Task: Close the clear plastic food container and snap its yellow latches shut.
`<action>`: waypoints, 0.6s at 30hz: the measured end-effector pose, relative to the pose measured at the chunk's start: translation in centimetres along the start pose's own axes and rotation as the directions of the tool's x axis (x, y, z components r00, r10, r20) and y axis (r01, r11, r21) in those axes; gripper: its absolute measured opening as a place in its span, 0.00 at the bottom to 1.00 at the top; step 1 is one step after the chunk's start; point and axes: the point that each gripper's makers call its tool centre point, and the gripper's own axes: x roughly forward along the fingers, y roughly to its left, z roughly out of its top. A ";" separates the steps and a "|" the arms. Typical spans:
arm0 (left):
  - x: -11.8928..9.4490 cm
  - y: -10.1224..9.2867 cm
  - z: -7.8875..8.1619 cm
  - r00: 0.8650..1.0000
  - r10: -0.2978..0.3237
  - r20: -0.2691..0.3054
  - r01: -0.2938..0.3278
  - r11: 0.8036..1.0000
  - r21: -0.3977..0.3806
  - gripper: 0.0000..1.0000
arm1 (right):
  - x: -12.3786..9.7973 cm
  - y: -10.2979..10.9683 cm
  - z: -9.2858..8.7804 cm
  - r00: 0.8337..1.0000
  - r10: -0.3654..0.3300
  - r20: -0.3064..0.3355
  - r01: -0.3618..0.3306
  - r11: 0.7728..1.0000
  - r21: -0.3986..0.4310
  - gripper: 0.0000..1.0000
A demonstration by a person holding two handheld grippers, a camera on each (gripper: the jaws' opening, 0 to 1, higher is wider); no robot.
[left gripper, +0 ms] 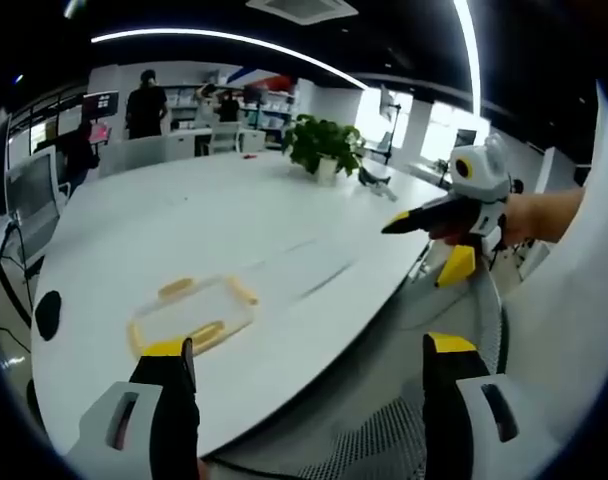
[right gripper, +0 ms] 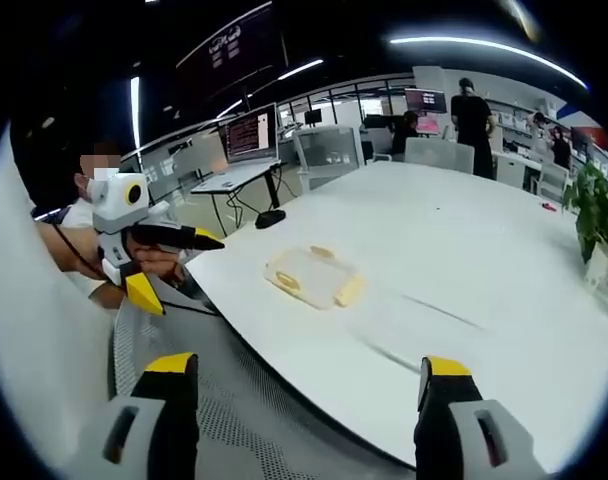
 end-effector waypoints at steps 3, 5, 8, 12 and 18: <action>-0.1 0.2 0.1 1.000 -0.007 -0.005 0.007 1.000 0.018 0.93 | 0.3 0.1 0.1 1.000 0.007 -0.012 -0.007 1.000 -0.022 0.91; -0.1 0.3 0.1 1.000 -0.011 -0.013 0.011 0.999 0.033 0.93 | 0.5 0.3 0.3 1.000 0.013 -0.016 -0.013 0.999 -0.030 0.91; -0.2 0.5 0.2 1.000 -0.016 -0.021 0.017 0.998 0.058 0.93 | 0.8 0.4 0.7 1.000 0.018 -0.026 -0.020 0.998 -0.063 0.90; -0.3 1.1 0.5 1.000 -0.022 -0.022 0.024 0.998 0.063 0.91 | 1.3 0.3 1.1 0.999 0.026 -0.039 -0.029 0.996 -0.080 0.90; -0.7 2.1 1.3 1.000 -0.026 -0.008 0.027 0.998 0.050 0.91 | 2.0 0.3 1.6 0.998 0.030 -0.052 -0.035 0.994 -0.103 0.90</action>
